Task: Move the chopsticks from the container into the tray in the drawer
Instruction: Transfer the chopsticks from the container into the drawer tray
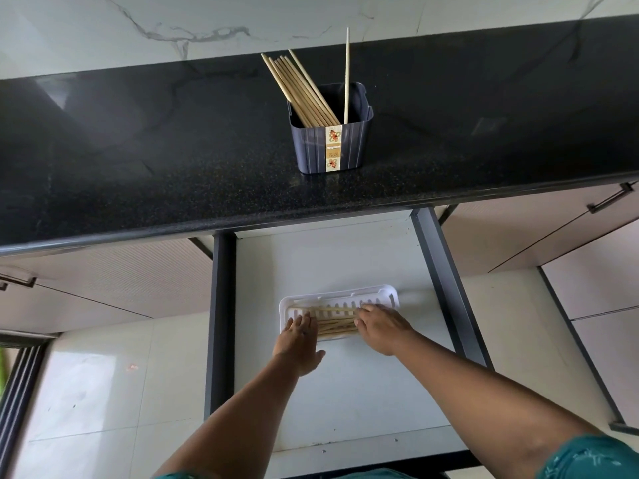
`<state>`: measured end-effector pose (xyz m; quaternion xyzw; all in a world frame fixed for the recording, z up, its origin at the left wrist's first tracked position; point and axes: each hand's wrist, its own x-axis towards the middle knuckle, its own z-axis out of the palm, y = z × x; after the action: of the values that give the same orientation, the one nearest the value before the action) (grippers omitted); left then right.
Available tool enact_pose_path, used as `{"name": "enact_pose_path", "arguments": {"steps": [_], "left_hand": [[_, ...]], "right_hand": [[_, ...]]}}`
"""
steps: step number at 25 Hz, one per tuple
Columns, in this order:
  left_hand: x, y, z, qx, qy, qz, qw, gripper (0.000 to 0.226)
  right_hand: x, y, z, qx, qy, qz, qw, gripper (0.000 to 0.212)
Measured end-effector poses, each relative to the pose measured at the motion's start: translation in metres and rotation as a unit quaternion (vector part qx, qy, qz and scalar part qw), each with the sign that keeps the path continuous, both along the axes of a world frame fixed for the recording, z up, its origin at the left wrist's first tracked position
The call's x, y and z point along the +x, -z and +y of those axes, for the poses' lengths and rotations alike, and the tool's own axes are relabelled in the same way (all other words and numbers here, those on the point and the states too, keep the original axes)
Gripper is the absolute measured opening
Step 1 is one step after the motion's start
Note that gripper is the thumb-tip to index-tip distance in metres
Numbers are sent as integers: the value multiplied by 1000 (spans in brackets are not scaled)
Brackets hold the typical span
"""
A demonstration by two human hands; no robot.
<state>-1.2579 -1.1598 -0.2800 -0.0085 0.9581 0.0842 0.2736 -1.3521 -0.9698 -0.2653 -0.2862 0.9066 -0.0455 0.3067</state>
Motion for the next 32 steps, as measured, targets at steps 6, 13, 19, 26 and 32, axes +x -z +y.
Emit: {"name": "enact_pose_path", "arguments": {"steps": [6,13,19,26,32], "left_hand": [[15,1,3,22,1,83,996,72],[9,-3,-5,53,53,104,992,58],[11,-1,1,37,82,157,983,40],[15,1,2,-37,57,90,994,50],[11,-1,4,-68,53,80,993,47]], "right_hand": [[11,1,11,-25,-4,42,999,46],[15,0,16,-12,-103,27,994,70],[13,-3,12,41,-102,43,993,73],[17,-4,13,0,-95,69,993,61],[13,-3,14,55,-126,65,988,69]]}}
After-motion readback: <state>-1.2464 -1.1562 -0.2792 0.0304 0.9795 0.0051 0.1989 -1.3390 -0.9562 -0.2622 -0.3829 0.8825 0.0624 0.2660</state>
